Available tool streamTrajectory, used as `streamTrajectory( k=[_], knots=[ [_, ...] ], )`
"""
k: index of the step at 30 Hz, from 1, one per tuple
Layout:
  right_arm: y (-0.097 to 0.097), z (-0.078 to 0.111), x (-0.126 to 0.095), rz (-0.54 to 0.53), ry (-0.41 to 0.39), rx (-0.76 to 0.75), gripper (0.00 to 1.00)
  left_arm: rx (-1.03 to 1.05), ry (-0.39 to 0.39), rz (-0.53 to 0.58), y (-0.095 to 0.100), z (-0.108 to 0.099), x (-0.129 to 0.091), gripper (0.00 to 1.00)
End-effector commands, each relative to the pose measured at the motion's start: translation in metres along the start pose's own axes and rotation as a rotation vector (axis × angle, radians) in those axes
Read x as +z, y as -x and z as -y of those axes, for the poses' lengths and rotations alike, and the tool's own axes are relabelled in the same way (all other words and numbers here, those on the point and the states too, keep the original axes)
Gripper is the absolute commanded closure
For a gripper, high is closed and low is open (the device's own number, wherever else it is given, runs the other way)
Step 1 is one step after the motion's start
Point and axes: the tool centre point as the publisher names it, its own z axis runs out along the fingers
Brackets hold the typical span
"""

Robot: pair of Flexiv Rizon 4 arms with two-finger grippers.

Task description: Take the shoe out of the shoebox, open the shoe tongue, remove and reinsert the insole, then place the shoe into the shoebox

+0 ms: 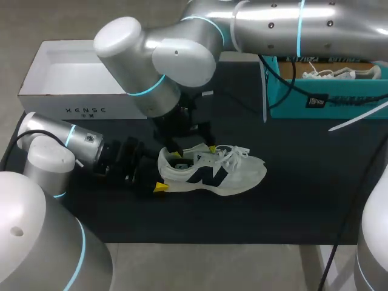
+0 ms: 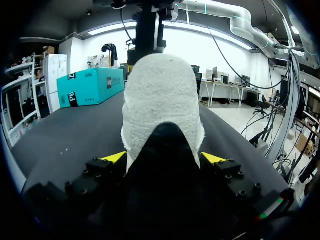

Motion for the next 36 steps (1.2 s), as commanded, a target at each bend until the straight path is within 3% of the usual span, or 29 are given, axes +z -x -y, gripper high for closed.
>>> streamTrajectory(
  k=[1,13,22,23,25,36],
  knots=[
    [-0.006,0.009,0.006,0.025,0.024,0.022,0.00,-0.001,0.002,-0.001,0.000,-0.004,0.004,1.00],
    [0.003,0.004,0.052,0.062,-0.001,0.049,0.00,-0.001,0.002,-0.001,0.000,-0.004,0.004,1.00],
    [0.014,0.000,0.050,0.060,0.014,0.069,0.00,-0.001,0.002,-0.001,0.000,-0.004,0.004,1.00],
    [0.016,0.000,0.048,0.063,0.019,0.072,0.46,-0.001,0.002,-0.001,0.000,-0.004,0.004,1.00],
    [0.020,0.000,0.045,0.061,0.026,0.083,1.00,-0.001,0.002,-0.001,0.000,-0.004,0.004,1.00],
    [0.063,0.003,0.024,0.038,0.045,0.180,1.00,-0.001,0.002,-0.001,0.000,-0.004,0.004,1.00]
  ],
)
